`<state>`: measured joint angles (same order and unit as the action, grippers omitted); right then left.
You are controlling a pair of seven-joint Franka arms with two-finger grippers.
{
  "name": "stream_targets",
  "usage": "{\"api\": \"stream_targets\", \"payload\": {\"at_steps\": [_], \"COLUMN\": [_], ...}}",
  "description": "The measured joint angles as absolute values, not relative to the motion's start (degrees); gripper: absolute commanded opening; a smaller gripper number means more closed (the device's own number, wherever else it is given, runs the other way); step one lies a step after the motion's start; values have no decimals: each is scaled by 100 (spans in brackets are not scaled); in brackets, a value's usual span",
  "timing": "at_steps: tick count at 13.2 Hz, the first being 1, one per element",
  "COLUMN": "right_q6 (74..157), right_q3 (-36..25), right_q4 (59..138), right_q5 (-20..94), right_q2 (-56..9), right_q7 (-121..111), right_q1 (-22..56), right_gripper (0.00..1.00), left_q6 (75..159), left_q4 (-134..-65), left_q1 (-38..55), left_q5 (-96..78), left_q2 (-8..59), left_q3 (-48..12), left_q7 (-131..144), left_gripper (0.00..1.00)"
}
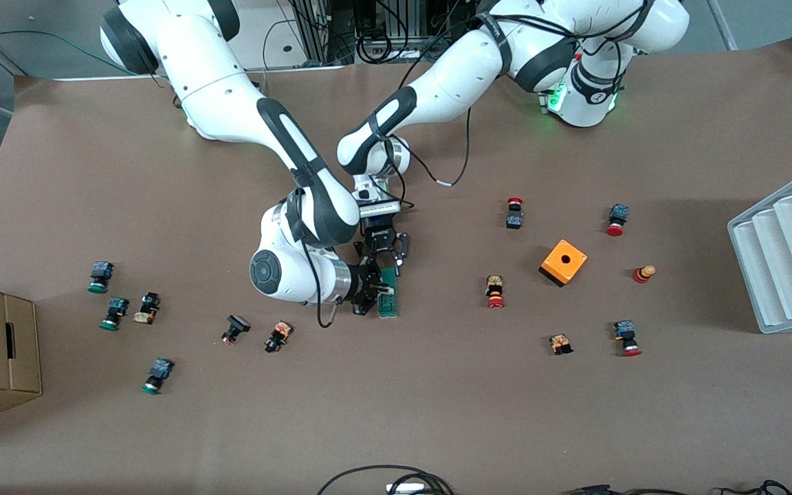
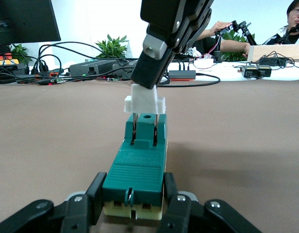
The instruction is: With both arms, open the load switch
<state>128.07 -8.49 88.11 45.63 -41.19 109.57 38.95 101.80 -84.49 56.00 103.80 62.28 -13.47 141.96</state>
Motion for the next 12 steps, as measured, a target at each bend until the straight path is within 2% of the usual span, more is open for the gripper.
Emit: {"api": "stream_targets", "payload": {"at_steps": [12], "right_q6": [12836], "right_q3": [-789], "right_q4": [9101], "right_q5": [4563], "right_q2": [-4024], "right_q7": [10867], "right_q1": [3949], "right_gripper": [5], "left_q6": [10172], "left_q4": [-8449], "left_q1": [5597], "left_q5": [10376], "left_q2": [6228], "left_q3": [-1353], "left_q7": [14173], "left_gripper": [51]}}
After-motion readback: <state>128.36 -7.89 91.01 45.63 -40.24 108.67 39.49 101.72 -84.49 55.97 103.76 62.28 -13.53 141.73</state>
